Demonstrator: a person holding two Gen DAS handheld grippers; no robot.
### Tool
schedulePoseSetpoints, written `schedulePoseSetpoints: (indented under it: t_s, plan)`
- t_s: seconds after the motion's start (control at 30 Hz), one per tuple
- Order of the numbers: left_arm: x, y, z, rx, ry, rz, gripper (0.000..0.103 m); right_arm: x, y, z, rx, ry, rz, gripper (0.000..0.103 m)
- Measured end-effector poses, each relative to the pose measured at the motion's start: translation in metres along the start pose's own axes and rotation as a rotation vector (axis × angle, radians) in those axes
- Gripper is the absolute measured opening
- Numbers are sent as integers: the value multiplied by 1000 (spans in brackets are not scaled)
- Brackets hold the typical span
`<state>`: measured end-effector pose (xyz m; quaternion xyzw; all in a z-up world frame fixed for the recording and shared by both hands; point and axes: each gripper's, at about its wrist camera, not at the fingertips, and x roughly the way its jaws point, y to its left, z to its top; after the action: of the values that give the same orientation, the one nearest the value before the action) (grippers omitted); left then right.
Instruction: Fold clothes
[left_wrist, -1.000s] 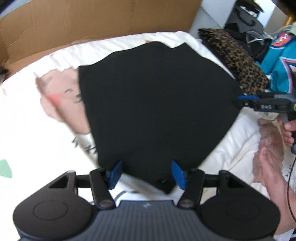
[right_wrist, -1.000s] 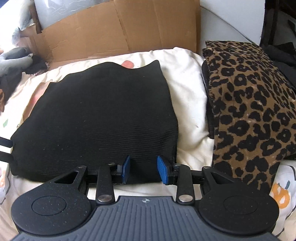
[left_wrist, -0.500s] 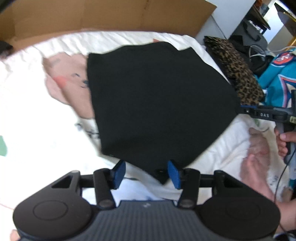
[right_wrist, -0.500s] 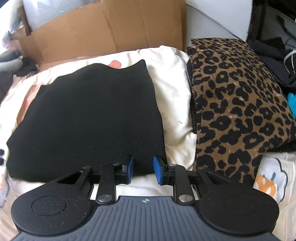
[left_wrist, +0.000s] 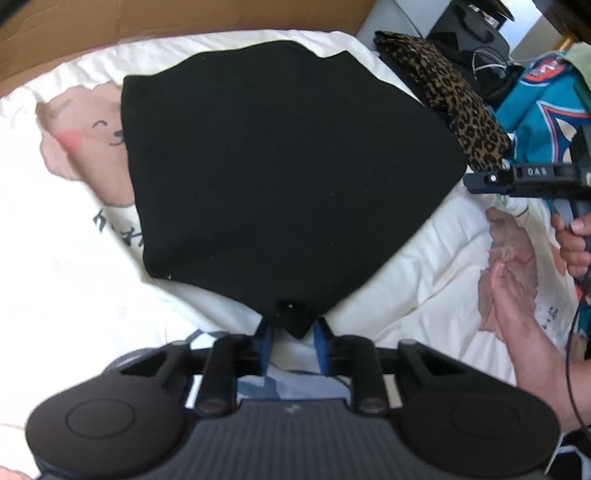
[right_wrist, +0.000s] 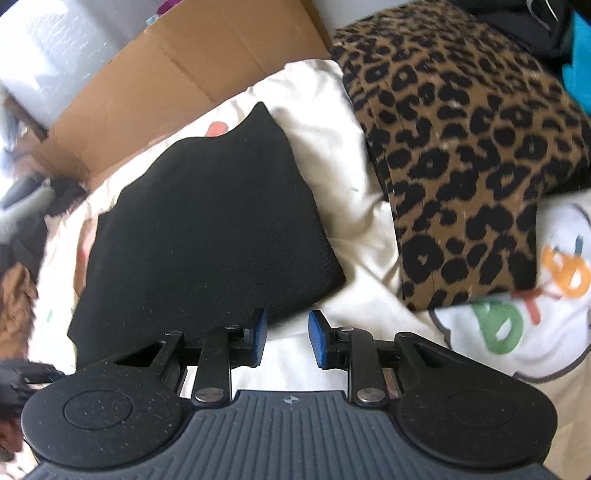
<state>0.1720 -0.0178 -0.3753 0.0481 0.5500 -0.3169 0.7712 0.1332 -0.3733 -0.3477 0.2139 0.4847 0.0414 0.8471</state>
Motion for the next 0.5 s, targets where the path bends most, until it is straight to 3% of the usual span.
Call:
schedulePoseSetpoints:
  t_s: [0.1,0.4,0.43,0.5]
  plan:
    - [1,1,0,7,-3,-2,8,4,-9,2,63,-4,12,32]
    - [-9,2,-2,74,-13,24,4,21,-39,6,305,-28,105,37]
    - [-10,2,-2,77,-13,23,4,22,-41,6,326,-30,119,35]
    - [-11,3,-2,67,-9,3,5,22,-45,6,356,-31,129,14]
